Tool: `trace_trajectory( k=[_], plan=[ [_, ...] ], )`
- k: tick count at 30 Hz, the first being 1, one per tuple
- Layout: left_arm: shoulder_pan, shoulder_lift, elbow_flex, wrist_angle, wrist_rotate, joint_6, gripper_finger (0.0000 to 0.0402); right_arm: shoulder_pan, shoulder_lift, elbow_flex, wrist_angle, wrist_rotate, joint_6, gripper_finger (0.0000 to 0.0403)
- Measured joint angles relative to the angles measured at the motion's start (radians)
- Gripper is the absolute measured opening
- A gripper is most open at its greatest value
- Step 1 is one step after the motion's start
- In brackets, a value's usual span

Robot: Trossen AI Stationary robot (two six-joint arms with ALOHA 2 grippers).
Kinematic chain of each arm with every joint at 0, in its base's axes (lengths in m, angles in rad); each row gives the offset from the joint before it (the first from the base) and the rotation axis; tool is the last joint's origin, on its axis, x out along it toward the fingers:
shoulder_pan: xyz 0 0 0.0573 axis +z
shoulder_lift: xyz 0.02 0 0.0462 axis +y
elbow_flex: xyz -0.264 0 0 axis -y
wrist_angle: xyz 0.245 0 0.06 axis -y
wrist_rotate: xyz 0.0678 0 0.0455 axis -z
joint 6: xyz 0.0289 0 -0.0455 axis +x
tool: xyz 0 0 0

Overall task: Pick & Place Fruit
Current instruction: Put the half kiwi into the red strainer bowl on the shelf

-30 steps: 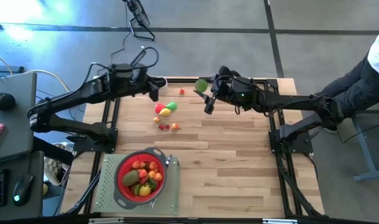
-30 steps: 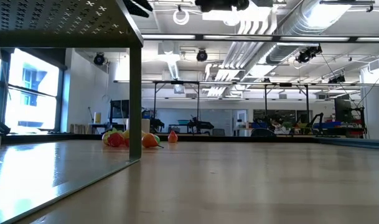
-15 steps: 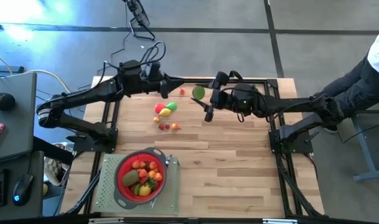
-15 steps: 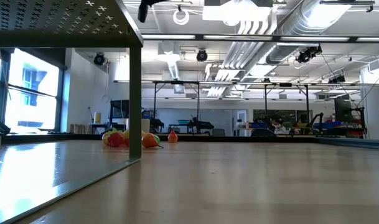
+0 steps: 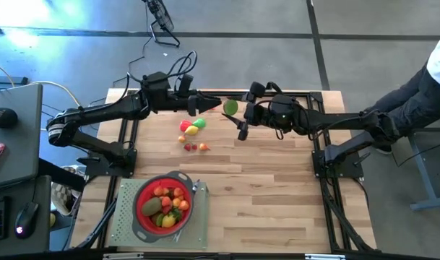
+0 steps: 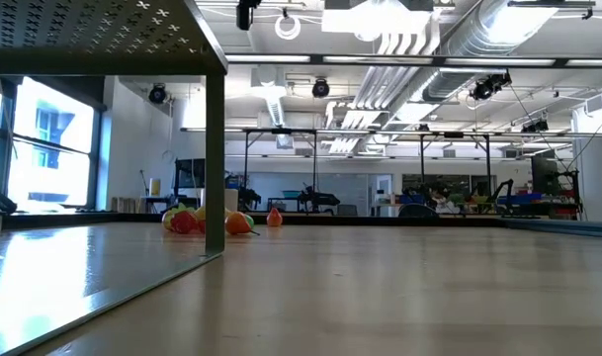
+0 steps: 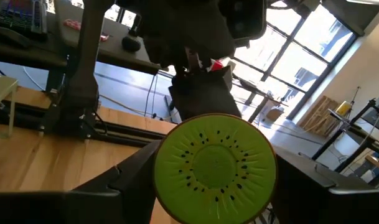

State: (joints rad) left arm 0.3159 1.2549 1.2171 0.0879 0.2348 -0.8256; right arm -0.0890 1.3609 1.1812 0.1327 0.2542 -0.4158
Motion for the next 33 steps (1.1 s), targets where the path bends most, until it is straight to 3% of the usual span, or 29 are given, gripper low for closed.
trace_trajectory(
  k=[4, 9, 28, 33],
  plan=[
    [-0.017, 0.000, 0.000, 0.000, -0.004, -0.010, 0.0249, -0.005, 0.000, 0.000, -0.001, -0.005, 0.000, 0.0254],
    [-0.016, 0.033, 0.000, -0.012, -0.018, -0.017, 0.0267, -0.005, 0.000, 0.000, -0.005, -0.025, 0.000, 0.0234],
    [-0.022, 0.103, 0.000, -0.035, 0.003, -0.071, 0.0269, -0.002, 0.000, 0.000, -0.045, -0.055, 0.003, 0.0247],
    [-0.022, 0.141, 0.000, 0.007, 0.019, -0.104, 0.0269, -0.002, 0.000, 0.000, -0.045, -0.054, 0.003, 0.0234]
  ],
)
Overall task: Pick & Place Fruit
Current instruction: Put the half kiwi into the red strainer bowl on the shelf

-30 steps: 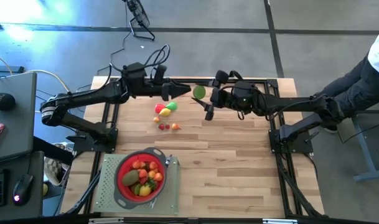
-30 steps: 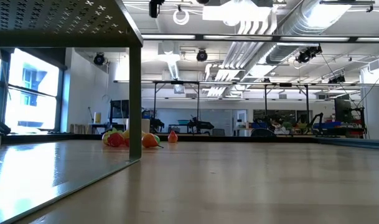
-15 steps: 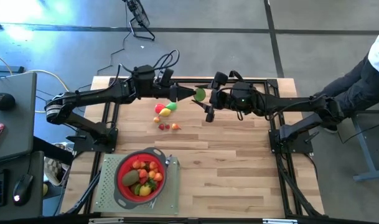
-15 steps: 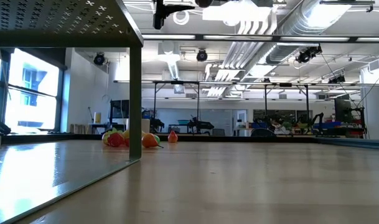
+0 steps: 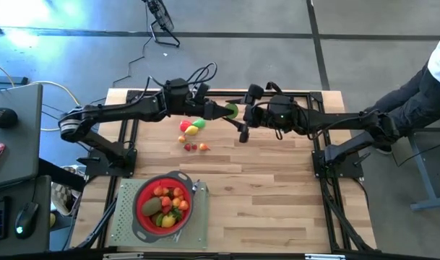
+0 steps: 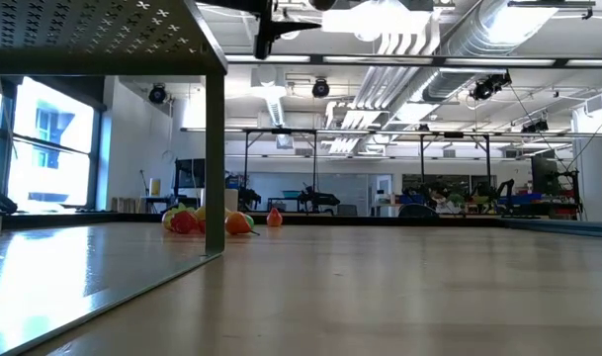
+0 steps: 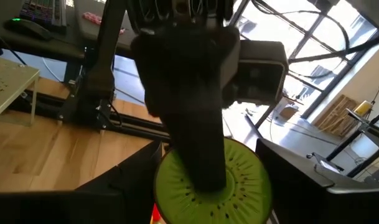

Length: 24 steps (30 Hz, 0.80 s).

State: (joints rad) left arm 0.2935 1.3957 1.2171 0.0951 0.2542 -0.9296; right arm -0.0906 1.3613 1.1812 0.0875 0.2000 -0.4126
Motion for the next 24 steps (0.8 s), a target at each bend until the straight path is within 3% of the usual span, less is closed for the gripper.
trace_trajectory(
  k=[6, 14, 20, 24],
  plan=[
    [0.000, 0.038, 0.000, 0.158, 0.037, -0.023, 0.0269, -0.001, 0.000, 0.000, -0.001, 0.000, 0.000, 0.0247],
    [0.000, 0.041, 0.000, 0.157, 0.054, -0.047, 0.0269, -0.001, 0.000, 0.000, -0.002, 0.001, 0.000, 0.0234],
    [0.000, 0.041, 0.000, 0.156, 0.081, -0.071, 0.0269, -0.001, 0.000, 0.000, -0.002, 0.001, 0.000, 0.0251],
    [0.000, 0.041, 0.000, 0.156, 0.084, -0.071, 0.0264, -0.001, 0.000, 0.000, -0.001, 0.001, 0.000, 0.0234]
  ],
)
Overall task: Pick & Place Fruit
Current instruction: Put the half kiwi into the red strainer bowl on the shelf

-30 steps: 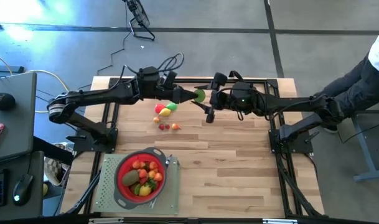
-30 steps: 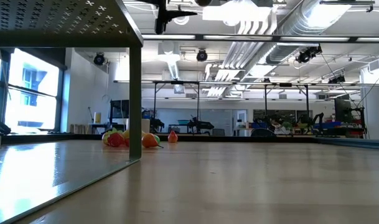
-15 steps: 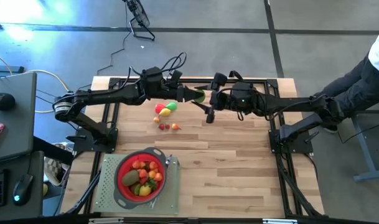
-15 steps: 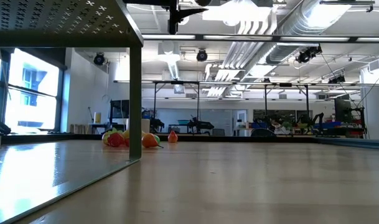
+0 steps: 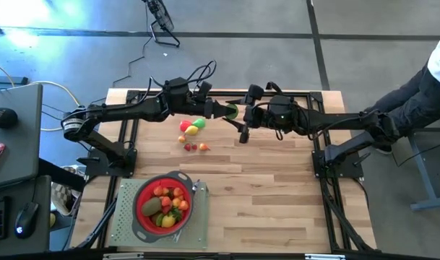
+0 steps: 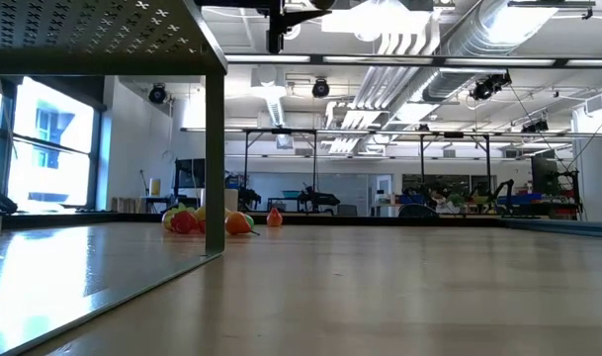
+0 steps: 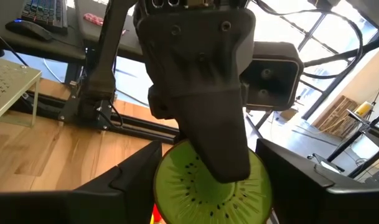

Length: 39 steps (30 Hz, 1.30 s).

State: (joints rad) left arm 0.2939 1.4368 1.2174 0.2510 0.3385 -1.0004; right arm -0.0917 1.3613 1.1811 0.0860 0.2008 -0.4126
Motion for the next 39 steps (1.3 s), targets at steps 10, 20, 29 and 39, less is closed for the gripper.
trace_trajectory(
  k=[10, 20, 29, 39],
  plan=[
    [0.000, 0.000, 0.000, -0.009, 0.035, -0.001, 0.0147, 0.000, 0.001, 0.000, -0.003, -0.002, 0.000, 0.0252],
    [0.000, 0.000, 0.000, -0.015, 0.052, -0.006, 0.0152, 0.000, 0.001, 0.000, -0.001, -0.002, -0.003, 0.0263],
    [0.000, -0.001, 0.000, -0.015, 0.067, -0.006, 0.0141, 0.001, 0.001, 0.000, 0.008, 0.010, 0.005, 0.0344],
    [0.001, -0.008, 0.000, -0.015, 0.076, 0.001, 0.0155, 0.038, -0.022, 0.000, 0.008, 0.009, -0.008, 0.0342]
  ],
)
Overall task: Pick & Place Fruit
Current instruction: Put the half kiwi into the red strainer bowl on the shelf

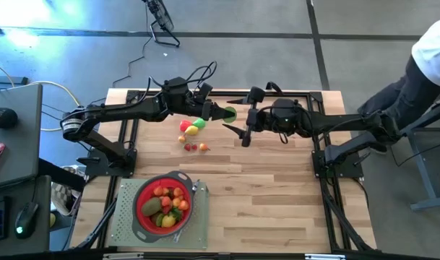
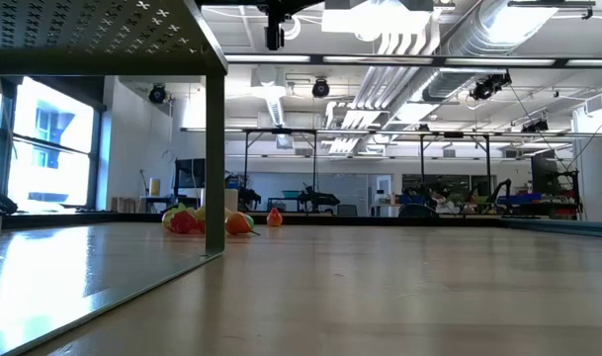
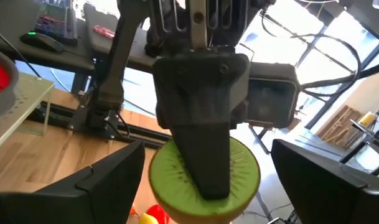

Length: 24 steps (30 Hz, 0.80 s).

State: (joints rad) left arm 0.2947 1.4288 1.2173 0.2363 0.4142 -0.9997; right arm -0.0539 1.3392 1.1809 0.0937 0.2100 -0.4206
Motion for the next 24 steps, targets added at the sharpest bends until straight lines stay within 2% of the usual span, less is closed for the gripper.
trace_trajectory(
  k=[7, 14, 24],
  plan=[
    [0.001, -0.001, 0.000, 0.023, 0.009, 0.000, 0.0146, 0.022, -0.012, 0.000, -0.065, -0.001, 0.006, 0.0342],
    [0.041, -0.002, 0.030, 0.076, 0.095, -0.021, 0.0150, 0.060, -0.048, 0.000, -0.103, 0.014, 0.009, 0.0343],
    [0.060, -0.004, 0.140, 0.042, 0.173, 0.025, 0.0151, 0.101, -0.168, 0.000, -0.147, 0.126, 0.083, 0.0341]
  ],
)
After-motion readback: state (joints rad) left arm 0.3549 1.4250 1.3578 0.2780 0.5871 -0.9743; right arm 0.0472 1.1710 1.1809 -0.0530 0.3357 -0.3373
